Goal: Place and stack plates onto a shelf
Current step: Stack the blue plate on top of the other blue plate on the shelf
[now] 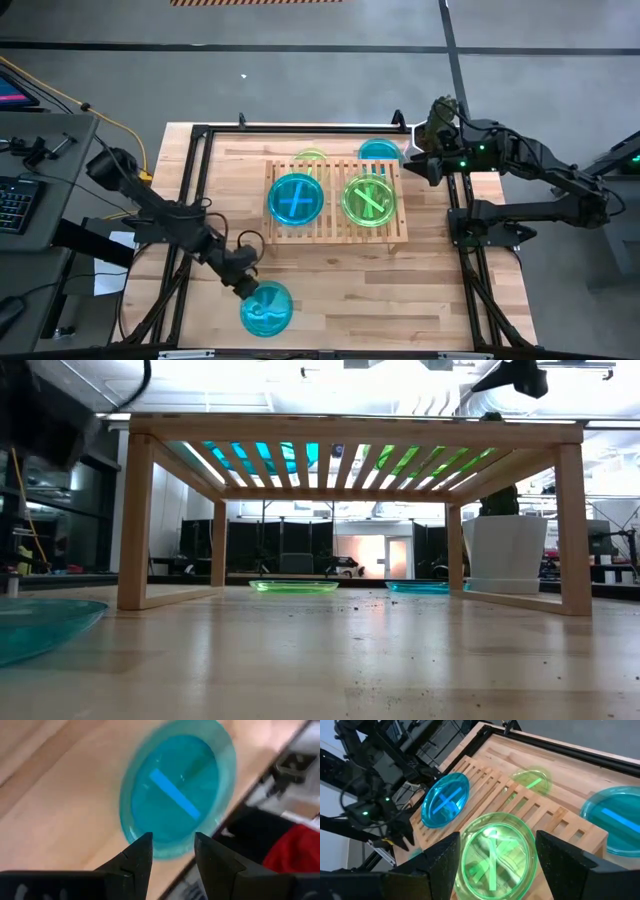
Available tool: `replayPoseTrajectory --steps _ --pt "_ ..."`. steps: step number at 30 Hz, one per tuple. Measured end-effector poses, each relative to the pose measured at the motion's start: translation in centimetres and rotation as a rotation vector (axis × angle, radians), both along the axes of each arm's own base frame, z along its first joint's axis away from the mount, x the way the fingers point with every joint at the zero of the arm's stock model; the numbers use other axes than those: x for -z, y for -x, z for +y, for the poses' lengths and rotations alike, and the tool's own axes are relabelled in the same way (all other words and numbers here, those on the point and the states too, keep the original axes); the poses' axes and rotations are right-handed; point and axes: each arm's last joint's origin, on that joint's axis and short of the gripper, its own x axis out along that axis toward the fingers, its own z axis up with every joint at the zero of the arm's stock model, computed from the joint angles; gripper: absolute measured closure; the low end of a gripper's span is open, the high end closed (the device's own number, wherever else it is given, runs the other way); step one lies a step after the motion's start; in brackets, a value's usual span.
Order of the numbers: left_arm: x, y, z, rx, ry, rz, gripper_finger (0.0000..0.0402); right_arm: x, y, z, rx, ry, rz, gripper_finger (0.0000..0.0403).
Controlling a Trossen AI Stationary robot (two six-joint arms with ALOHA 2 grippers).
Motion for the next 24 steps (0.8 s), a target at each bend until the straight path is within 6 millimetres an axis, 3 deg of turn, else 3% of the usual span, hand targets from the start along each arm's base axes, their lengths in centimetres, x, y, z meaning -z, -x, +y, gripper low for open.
replayPoseTrajectory --steps 12,19,22,24 --pt "4.4 -0.3 0.0 -0.023 -0.084 0.109 0.0269 0.1 -0.1 0.0 -0.013 0.013 0.013 0.0162" --pt "5.0 -0.9 -0.5 -0.027 -0.057 0.085 0.0273 0.1 -0.2 0.0 -0.014 0.012 0.018 0.0162" --pt "5.0 -1.0 -0.4 -0.033 -0.058 0.087 0.0304 0.1 -0.2 0.0 -0.013 0.012 0.017 0.0162" --pt "5.0 -1.0 -0.3 -0.038 -0.059 0.083 0.0347 0.1 -0.2 0.0 -0.013 0.012 0.017 0.0162"
